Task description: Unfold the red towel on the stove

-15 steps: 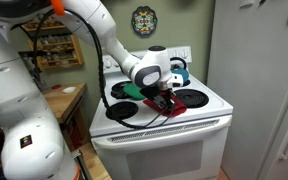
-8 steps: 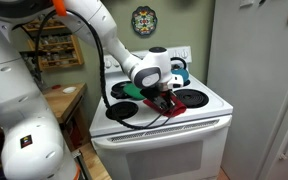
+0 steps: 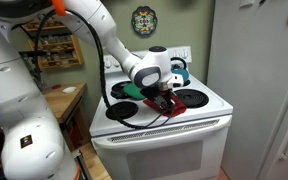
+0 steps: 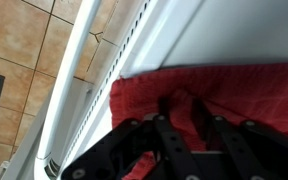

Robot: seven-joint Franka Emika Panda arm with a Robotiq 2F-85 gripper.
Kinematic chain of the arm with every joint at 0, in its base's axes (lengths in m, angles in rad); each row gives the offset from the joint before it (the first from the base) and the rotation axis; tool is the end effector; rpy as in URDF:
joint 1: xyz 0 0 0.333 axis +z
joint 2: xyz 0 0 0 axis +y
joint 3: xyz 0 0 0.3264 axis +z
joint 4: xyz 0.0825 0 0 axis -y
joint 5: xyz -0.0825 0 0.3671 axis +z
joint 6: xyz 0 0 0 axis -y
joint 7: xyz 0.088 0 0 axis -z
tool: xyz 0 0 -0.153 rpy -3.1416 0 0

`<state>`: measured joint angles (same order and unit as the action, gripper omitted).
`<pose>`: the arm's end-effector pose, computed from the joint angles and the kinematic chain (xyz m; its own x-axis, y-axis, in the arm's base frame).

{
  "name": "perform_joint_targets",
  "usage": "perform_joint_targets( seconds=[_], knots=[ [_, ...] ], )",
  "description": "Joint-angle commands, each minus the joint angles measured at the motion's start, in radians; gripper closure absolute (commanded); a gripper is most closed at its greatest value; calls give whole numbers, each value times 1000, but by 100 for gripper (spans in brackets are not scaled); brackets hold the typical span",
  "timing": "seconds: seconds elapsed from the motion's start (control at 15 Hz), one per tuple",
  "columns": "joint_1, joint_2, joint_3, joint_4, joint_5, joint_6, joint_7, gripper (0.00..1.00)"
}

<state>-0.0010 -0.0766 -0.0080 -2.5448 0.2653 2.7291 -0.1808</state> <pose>0.4746 -0.0093 0.3037 0.9620 -0.0716 0.2634 -0.0413 -0.9921 -0.1187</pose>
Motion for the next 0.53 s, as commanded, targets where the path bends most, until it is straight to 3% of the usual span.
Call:
perform_joint_targets(
  seconds=[0.0, 0.13, 0.2, 0.27, 0.47],
  knots=[
    [14, 2, -12, -11, 32, 21, -38, 38],
    [15, 9, -13, -7, 40, 24, -47, 22],
    [16, 10, -13, -6, 45, 24, -54, 20],
    [15, 11, -14, -5, 48, 24, -59, 38],
    [15, 13, -15, -5, 66, 23, -80, 58]
  ],
)
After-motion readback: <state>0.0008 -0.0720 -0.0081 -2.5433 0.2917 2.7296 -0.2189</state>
